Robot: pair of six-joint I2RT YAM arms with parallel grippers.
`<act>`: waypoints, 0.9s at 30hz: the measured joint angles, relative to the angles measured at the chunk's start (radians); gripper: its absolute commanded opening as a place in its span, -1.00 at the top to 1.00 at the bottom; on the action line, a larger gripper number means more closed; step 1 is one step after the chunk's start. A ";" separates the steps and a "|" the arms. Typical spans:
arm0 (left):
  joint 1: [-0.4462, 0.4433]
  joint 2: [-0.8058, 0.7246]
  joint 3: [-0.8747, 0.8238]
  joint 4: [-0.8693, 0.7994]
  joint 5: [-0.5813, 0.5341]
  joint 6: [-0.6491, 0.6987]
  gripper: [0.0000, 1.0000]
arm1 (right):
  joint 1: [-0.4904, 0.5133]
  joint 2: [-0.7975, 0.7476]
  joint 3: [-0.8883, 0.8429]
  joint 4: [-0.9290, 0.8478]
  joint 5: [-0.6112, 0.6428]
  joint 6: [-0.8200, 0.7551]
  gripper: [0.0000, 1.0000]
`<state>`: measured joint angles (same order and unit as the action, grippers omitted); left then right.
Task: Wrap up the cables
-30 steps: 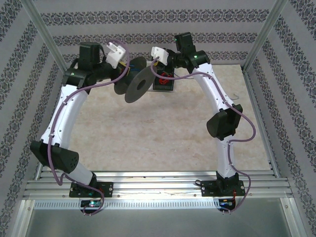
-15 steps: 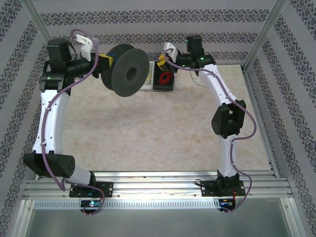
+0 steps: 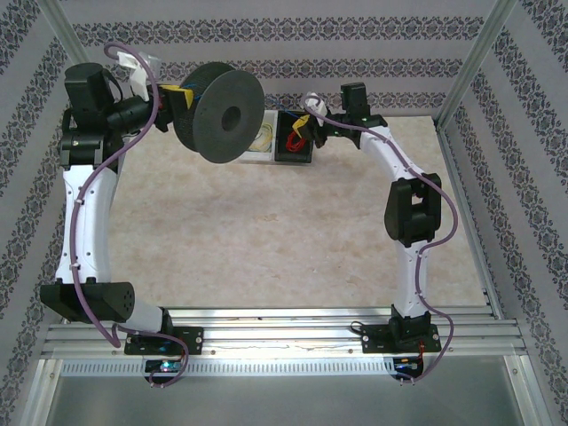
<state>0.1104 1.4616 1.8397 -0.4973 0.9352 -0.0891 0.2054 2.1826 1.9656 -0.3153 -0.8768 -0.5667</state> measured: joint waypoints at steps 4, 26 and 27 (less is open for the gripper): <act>0.022 0.010 -0.021 0.107 -0.005 -0.133 1.00 | 0.008 -0.028 -0.010 -0.001 0.024 0.010 1.00; -0.205 0.203 0.087 0.204 -0.623 -0.325 1.00 | 0.386 -0.079 0.179 -0.586 0.649 -0.009 1.00; -0.219 0.211 0.102 0.176 -0.667 -0.304 1.00 | 0.394 -0.090 0.179 -0.599 0.660 -0.008 1.00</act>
<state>-0.1085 1.6726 1.9419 -0.3214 0.2680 -0.3931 0.5999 2.0922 2.1445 -0.9138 -0.2169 -0.5747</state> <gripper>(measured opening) 0.086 0.063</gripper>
